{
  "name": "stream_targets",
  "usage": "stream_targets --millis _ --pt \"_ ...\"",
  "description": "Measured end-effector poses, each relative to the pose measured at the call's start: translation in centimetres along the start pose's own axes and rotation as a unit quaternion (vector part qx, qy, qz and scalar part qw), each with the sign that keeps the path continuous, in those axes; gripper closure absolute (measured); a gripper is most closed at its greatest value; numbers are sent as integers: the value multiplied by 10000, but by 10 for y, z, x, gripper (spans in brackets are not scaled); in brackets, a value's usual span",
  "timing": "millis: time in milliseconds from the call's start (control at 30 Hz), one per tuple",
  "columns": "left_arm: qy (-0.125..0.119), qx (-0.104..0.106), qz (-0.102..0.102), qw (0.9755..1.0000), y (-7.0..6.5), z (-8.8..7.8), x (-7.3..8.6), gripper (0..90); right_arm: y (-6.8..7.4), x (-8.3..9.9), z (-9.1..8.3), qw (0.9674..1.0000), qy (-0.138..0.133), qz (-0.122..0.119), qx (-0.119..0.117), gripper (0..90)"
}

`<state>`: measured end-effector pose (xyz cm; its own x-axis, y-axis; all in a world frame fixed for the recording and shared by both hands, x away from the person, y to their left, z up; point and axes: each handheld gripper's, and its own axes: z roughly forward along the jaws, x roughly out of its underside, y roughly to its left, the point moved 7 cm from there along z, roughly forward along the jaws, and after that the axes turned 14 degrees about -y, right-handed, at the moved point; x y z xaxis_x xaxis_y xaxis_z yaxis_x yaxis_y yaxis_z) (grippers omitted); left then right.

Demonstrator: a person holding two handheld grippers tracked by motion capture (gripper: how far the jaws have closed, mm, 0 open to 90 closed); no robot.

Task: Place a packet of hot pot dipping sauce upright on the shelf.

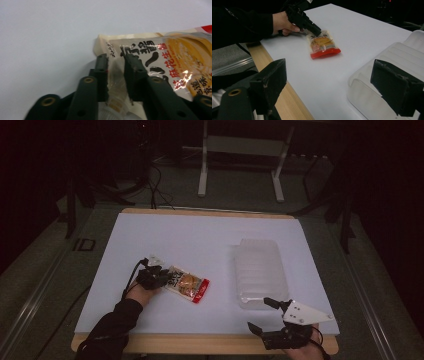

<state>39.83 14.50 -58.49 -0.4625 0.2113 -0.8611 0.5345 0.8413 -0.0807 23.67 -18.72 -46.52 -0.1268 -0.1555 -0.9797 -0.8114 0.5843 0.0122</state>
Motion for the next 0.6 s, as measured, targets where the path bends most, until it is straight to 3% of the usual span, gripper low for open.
stream_targets --millis 67,133,233,433,600 --pt "-16 -4 -18 10000 1 0 0 840 0 0 0 10000 2 -3 -6 134" --pt "-22 -45 73 10000 -1 0 0 876 0 0 0 10000 5 -2 -13 134" --pt "26 -109 231 9997 -3 0 -1 892 0 0 0 10000 4 21 -12 134" --pt "-56 -12 28 10000 -1 -4 -6 900 -1 -1 -1 10000 -35 27 -2 138" --pt "-137 -42 116 9998 -4 -11 -17 900 -3 -2 -3 9999 -99 14 25 138"
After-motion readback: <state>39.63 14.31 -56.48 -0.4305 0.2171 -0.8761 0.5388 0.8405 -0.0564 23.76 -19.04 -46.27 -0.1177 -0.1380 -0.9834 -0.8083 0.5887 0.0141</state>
